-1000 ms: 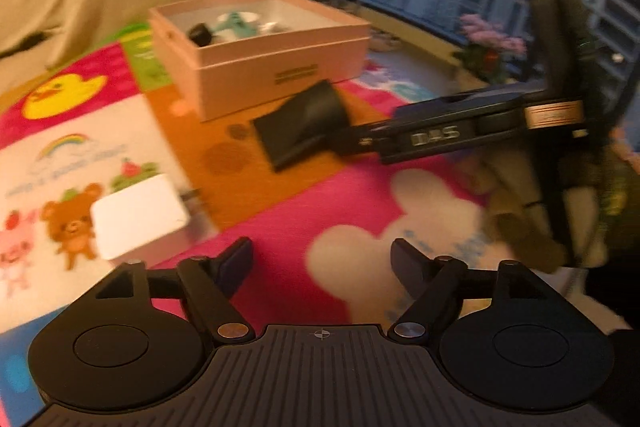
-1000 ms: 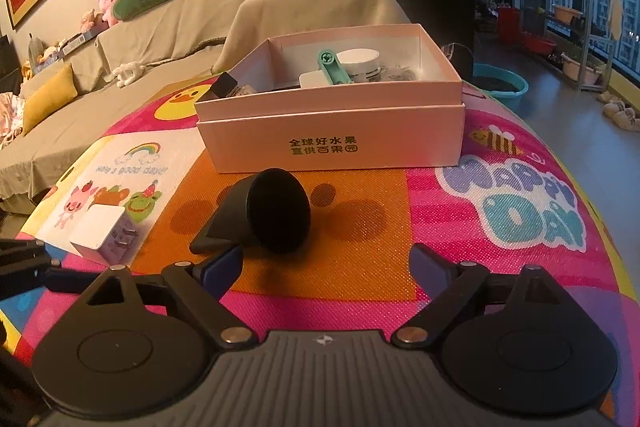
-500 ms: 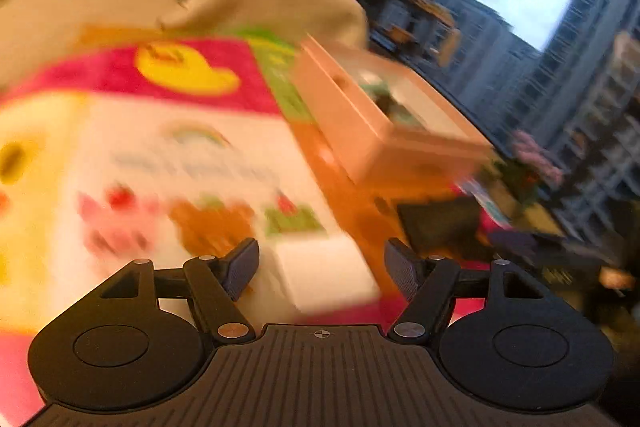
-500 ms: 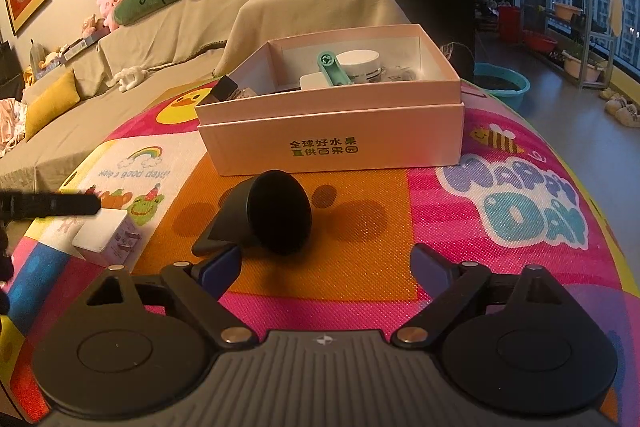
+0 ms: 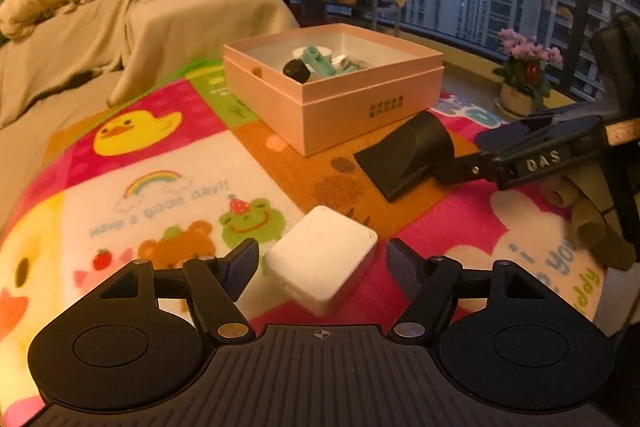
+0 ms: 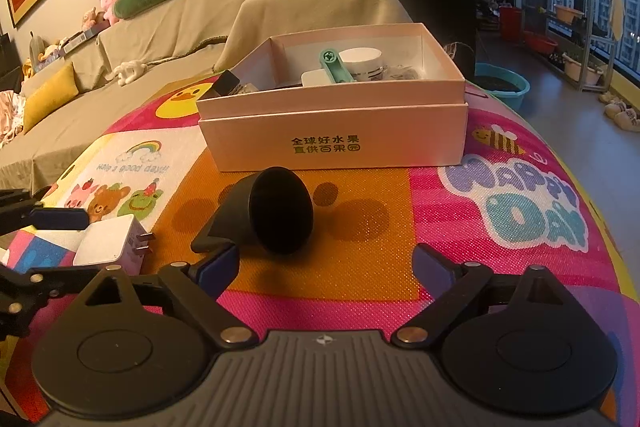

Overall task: Organize rigid objects
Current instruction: 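Grasp the small white box with the left gripper while the right grasps the black nozzle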

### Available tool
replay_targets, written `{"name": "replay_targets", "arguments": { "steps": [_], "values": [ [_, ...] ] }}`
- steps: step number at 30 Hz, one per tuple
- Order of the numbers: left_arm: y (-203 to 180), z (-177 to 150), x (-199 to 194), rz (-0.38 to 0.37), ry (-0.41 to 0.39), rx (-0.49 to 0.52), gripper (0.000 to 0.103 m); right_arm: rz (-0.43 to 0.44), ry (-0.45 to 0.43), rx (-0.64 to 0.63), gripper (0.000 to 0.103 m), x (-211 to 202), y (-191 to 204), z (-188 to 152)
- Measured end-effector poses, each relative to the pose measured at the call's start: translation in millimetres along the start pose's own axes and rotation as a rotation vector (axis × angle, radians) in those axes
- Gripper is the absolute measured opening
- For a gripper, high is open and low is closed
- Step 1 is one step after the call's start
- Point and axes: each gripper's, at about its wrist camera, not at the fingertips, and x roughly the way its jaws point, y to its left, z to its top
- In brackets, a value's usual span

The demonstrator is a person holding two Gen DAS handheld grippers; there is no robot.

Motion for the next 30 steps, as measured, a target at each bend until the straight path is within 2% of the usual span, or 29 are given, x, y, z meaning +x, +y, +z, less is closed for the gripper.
{"name": "replay_targets", "arguments": {
  "steps": [3,4,8,10,13,15,18,20,22,24,27,29,30],
  "values": [
    [-2.2,2.6,15.1,0.024,0.041,-0.013,0.076,0.002,-0.001,0.003,0.094,-0.2,-0.1,0.0],
    [-3.3,2.1,15.6,0.025,0.022,-0.019,0.074,0.003,-0.002,0.004,0.094,-0.3,-0.3,-0.1],
    [-6.2,0.3,13.1,0.011,0.034,-0.049,0.073,0.009,-0.004,0.009,0.094,-0.5,-1.2,-0.3],
    [-9.3,-8.4,7.4,0.017,0.007,-0.055,0.073,0.01,-0.005,0.012,0.094,-0.6,-1.5,-0.4],
    [-10.7,-10.5,3.9,0.035,-0.005,-0.072,0.063,0.017,-0.012,0.022,0.094,-2.0,-3.1,-0.8],
    [-9.6,-11.7,4.1,0.045,-0.019,-0.097,0.061,0.015,-0.039,0.04,0.094,-7.6,-5.7,-1.5],
    [-12.2,-12.5,4.0,0.067,-0.03,-0.096,0.059,0.018,-0.138,0.046,0.093,-24.2,-6.7,-0.4],
    [-13.7,-12.7,4.0,0.074,-0.033,-0.092,0.059,-0.017,-0.216,0.02,0.09,-34.0,-4.1,1.9],
    [-12.7,-13.1,3.9,0.071,-0.036,-0.1,0.059,-0.095,-0.254,-0.029,0.072,-35.5,0.7,6.8],
    [-11.3,-13.7,3.5,0.067,-0.039,-0.108,0.059,-0.166,-0.242,-0.074,0.066,-30.7,3.3,13.1],
    [-11.3,-14.2,3.1,0.067,-0.042,-0.11,0.059,-0.216,-0.164,-0.045,0.066,-16.7,-2.9,19.0],
    [-11.2,-14.2,2.9,0.066,-0.042,-0.111,0.059,-0.154,-0.089,-0.024,0.066,-10.5,-6.2,16.1],
    [-11.0,-14.5,2.9,0.065,-0.042,-0.112,0.059,-0.097,-0.06,-0.022,0.066,-10.1,-3.9,11.4]
  ]
}}
